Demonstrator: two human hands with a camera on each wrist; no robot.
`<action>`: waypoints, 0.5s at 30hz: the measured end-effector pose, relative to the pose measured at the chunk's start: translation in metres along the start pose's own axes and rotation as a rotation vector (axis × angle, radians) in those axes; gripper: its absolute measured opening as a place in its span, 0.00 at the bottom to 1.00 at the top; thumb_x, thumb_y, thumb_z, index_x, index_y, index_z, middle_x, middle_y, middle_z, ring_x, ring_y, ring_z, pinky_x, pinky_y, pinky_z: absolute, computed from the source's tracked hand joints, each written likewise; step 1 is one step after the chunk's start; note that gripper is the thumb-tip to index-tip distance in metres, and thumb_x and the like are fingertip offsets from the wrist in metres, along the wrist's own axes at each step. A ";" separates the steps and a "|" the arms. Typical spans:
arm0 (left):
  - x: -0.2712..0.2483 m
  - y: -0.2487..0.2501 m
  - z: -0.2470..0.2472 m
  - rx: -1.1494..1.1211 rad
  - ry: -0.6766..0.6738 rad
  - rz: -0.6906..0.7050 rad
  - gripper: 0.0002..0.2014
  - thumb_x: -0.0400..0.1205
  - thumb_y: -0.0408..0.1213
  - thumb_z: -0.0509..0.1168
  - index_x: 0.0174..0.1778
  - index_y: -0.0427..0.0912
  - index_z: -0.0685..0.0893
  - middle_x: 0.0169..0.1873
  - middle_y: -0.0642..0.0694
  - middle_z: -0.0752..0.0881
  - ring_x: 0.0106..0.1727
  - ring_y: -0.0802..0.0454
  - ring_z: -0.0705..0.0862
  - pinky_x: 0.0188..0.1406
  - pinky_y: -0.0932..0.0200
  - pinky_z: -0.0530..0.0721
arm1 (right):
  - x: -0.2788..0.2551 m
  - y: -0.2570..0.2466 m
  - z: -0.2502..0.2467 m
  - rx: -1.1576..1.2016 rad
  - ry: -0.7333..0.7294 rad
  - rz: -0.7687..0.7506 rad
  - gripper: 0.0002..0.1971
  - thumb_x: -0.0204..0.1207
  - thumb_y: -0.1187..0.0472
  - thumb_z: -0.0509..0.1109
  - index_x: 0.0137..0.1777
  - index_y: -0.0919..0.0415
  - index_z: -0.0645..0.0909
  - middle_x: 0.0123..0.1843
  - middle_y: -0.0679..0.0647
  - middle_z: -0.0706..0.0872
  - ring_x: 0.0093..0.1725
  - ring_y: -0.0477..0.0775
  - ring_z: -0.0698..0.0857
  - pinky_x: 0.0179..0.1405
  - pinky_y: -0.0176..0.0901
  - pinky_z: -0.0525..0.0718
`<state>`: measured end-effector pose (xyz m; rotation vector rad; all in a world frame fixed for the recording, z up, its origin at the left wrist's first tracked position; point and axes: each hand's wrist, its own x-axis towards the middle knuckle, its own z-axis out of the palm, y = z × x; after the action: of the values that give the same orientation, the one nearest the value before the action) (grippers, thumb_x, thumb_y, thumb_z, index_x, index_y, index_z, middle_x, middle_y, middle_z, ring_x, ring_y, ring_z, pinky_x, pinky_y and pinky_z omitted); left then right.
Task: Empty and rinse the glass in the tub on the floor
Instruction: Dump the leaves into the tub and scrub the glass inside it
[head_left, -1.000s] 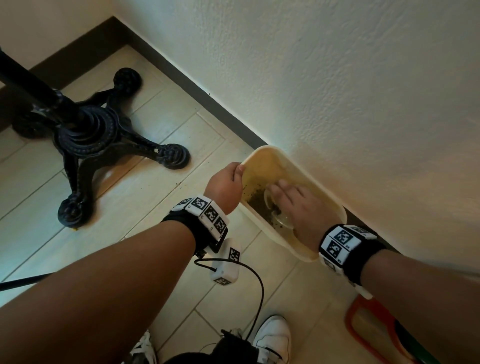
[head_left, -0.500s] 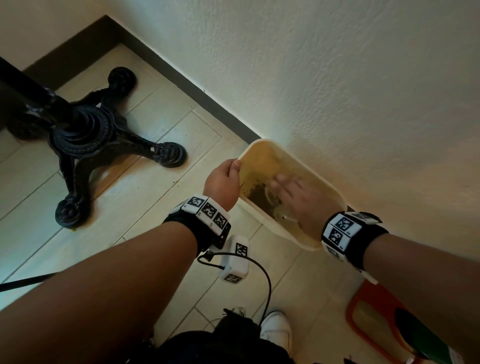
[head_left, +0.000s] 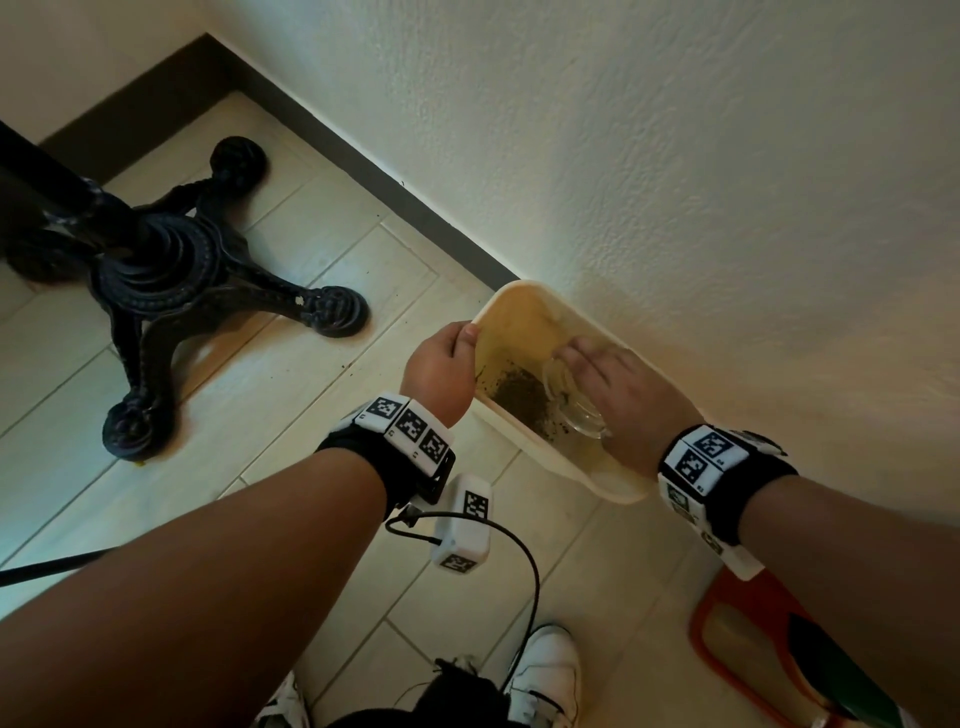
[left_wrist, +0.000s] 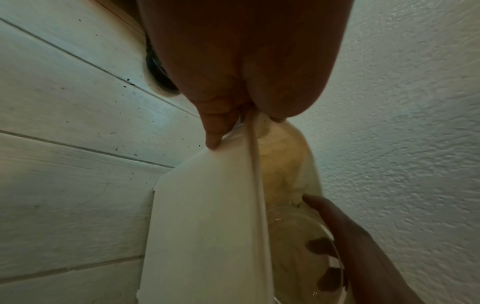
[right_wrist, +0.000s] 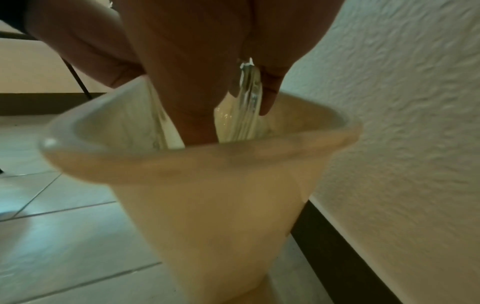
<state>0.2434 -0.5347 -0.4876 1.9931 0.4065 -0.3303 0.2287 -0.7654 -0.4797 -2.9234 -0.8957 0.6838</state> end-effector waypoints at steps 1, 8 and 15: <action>0.000 0.000 0.000 0.004 0.003 0.003 0.18 0.89 0.48 0.52 0.63 0.46 0.84 0.46 0.49 0.88 0.47 0.51 0.84 0.37 0.67 0.77 | 0.000 -0.003 -0.002 0.006 -0.004 0.005 0.51 0.59 0.70 0.73 0.83 0.60 0.51 0.79 0.64 0.70 0.70 0.68 0.74 0.65 0.60 0.79; 0.000 -0.002 0.002 0.005 -0.004 0.012 0.18 0.88 0.48 0.52 0.61 0.45 0.85 0.47 0.45 0.90 0.49 0.48 0.87 0.47 0.54 0.85 | -0.001 -0.026 -0.006 -0.019 -0.024 -0.166 0.37 0.69 0.67 0.63 0.82 0.61 0.62 0.79 0.65 0.72 0.63 0.68 0.80 0.52 0.63 0.86; -0.003 -0.002 0.004 0.015 -0.014 0.009 0.19 0.89 0.48 0.51 0.62 0.45 0.84 0.48 0.46 0.89 0.49 0.48 0.86 0.46 0.57 0.81 | 0.001 -0.028 -0.021 0.048 -0.028 -0.207 0.36 0.64 0.71 0.67 0.77 0.68 0.69 0.74 0.72 0.77 0.59 0.73 0.83 0.53 0.66 0.86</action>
<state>0.2400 -0.5378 -0.4893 2.0057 0.3866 -0.3424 0.2238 -0.7392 -0.4575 -2.7340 -1.1471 0.7227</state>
